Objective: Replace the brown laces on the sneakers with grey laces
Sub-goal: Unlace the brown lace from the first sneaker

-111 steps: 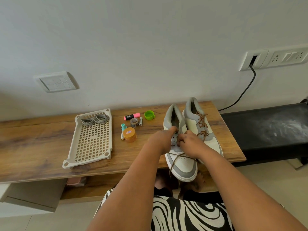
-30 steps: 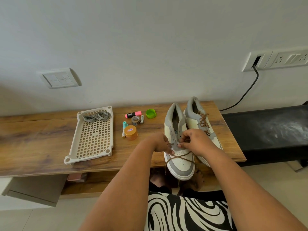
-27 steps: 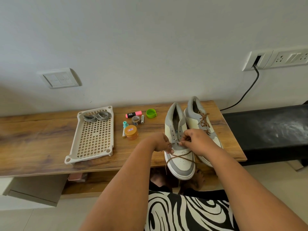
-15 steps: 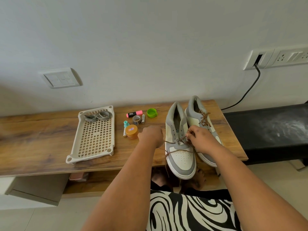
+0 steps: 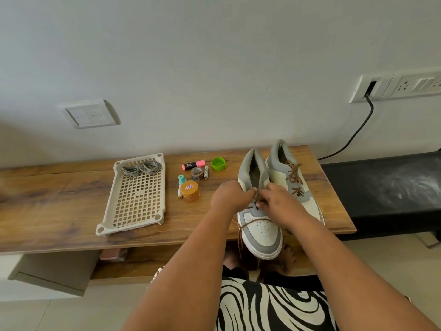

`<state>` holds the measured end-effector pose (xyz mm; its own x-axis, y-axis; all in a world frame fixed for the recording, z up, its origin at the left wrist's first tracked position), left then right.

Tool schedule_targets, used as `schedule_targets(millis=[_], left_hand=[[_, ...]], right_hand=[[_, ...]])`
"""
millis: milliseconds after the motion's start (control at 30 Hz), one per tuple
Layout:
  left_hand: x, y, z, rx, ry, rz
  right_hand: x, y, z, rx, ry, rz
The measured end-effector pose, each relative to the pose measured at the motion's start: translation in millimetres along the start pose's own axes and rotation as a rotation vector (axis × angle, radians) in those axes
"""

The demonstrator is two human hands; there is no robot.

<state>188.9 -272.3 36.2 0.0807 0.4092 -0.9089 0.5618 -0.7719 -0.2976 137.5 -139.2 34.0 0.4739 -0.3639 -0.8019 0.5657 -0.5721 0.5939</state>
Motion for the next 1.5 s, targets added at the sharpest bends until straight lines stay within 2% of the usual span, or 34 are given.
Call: schedule_targets(millis=[67, 167, 267, 400, 500, 633, 767, 867, 933, 1167, 1267, 1367, 1433, 1500], left_hand=[[0, 2, 3, 0.043, 0.045, -0.008], [-2, 4, 4, 0.108, 0.081, -0.003], [-1, 5, 5, 0.123, 0.100, -0.019], [0, 6, 7, 0.131, 0.095, -0.031], [0, 6, 8, 0.132, 0.103, -0.046], [-1, 4, 6, 0.140, 0.105, -0.044], [-1, 5, 6, 0.136, 0.100, -0.023], [0, 6, 7, 0.139, 0.103, -0.015], [1, 5, 8, 0.143, 0.105, -0.005], [-1, 4, 6, 0.151, 0.104, 0.020], [-1, 3, 4, 0.149, 0.096, 0.025], [-1, 3, 4, 0.141, 0.092, 0.025], [-2, 3, 4, 0.141, 0.095, 0.037], [-2, 2, 4, 0.140, 0.097, 0.039]], right_hand=[[-4, -2, 0, 0.026, -0.044, 0.085], [-27, -13, -1, 0.113, -0.222, 0.266], [-42, -20, -5, 0.059, -0.303, 0.134], [-29, 1, -6, -0.082, -0.174, 0.062], [-11, 10, -4, -0.027, -0.064, -0.080], [-7, 9, -1, 0.005, -0.067, -0.197], [-6, -4, -1, 0.129, -0.042, 0.057], [-23, -13, -1, 0.183, -0.168, 0.332], [-34, -17, -2, 0.180, -0.223, 0.388], [-40, -22, -8, 0.240, -0.277, -0.005], [-39, -8, -7, 0.100, -0.316, -0.016], [-26, 8, -6, -0.054, -0.182, 0.091], [-12, 11, -6, -0.025, -0.038, -0.011], [-8, 9, -6, 0.029, 0.030, -0.024]])
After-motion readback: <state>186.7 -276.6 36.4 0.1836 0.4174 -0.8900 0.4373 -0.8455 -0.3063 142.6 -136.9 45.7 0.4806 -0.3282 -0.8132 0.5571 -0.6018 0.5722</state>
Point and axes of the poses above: each hand's wrist, its own z-axis towards the middle knuckle, its own x-axis out of the palm, y = z × x, the point moved 4 cm from there along z, towards the middle knuckle, and after that the axes turned 14 degrees about z, right-handed, at the moved point
